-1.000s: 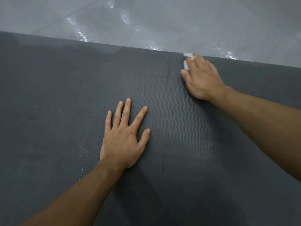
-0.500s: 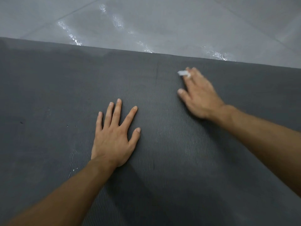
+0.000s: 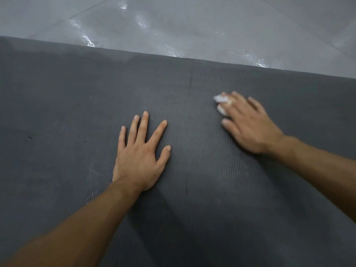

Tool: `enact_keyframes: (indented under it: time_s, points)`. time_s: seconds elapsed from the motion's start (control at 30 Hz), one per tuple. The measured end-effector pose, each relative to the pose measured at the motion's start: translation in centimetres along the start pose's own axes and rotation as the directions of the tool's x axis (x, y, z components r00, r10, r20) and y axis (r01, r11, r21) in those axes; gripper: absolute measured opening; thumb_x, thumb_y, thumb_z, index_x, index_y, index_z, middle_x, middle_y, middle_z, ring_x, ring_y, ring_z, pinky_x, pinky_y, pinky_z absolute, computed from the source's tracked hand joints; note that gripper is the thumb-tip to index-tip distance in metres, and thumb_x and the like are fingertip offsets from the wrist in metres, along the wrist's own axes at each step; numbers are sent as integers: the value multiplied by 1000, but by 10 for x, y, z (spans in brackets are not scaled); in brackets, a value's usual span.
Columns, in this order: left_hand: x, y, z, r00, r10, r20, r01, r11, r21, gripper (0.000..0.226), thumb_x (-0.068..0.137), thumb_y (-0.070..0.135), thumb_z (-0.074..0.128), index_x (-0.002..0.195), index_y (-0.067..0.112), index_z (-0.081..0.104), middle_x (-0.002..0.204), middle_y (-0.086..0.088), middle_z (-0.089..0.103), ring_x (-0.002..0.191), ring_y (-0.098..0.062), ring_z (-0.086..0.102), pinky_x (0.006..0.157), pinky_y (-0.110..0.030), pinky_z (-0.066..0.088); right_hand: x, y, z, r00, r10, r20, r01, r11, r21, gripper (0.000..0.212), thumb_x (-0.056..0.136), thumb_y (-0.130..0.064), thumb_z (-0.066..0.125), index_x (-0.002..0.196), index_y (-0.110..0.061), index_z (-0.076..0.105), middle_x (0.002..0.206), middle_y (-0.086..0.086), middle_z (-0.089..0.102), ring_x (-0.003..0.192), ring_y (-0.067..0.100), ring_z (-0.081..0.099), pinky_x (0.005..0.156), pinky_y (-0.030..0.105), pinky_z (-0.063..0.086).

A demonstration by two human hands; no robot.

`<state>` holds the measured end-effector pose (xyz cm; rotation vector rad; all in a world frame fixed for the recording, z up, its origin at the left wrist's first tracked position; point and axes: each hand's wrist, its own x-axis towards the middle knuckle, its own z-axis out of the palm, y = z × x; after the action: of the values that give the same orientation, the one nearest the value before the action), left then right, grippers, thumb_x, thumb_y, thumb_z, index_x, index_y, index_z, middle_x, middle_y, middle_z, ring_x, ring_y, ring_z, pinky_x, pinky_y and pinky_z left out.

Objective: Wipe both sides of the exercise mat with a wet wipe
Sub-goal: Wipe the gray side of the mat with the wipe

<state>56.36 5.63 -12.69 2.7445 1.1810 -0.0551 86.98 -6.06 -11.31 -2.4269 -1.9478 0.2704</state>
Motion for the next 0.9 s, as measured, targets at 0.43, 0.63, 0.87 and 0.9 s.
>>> enact_keyframes:
  time_s: [0.43, 0.63, 0.87, 0.9]
  points:
    - [1, 1, 0, 1000, -9, -9, 9, 1000, 7, 69, 100, 66, 14, 164, 43, 4, 174, -3, -5, 160, -23, -8, 128, -54, 3, -40, -42, 7, 984, -165, 67, 159, 984, 82, 70, 105, -56, 26, 165, -22, 14, 173, 4, 14, 161, 24, 0, 130, 43, 8]
    - [2, -2, 2, 1000, -12, -28, 12, 1000, 9, 69, 99, 66, 15, 164, 43, 9, 174, -4, 0, 160, -25, -3, 128, -53, 3, -166, -120, 19, 798, -549, 247, 557, 829, 43, 66, 110, -58, 29, 161, -17, 36, 175, -1, 3, 161, 24, -9, 127, 43, 6]
    - [-1, 0, 2, 1000, 3, -16, -4, 1000, -26, 69, 99, 66, 11, 164, 41, 10, 174, -3, 1, 160, -23, -3, 128, -53, 0, -133, -75, 8, 924, -330, 192, 342, 939, -33, 65, 110, -53, 23, 166, -21, 20, 175, -5, 4, 161, 15, -6, 129, 40, 6]
    - [-2, 0, 2, 1000, 3, -7, -3, 999, -32, 70, 99, 66, 10, 164, 41, 10, 174, -2, 1, 160, -23, -4, 128, -53, 0, -119, -63, 5, 958, -237, 164, 246, 969, -35, 67, 108, -55, 20, 167, -23, 17, 174, -6, 6, 161, 14, -4, 130, 40, 5]
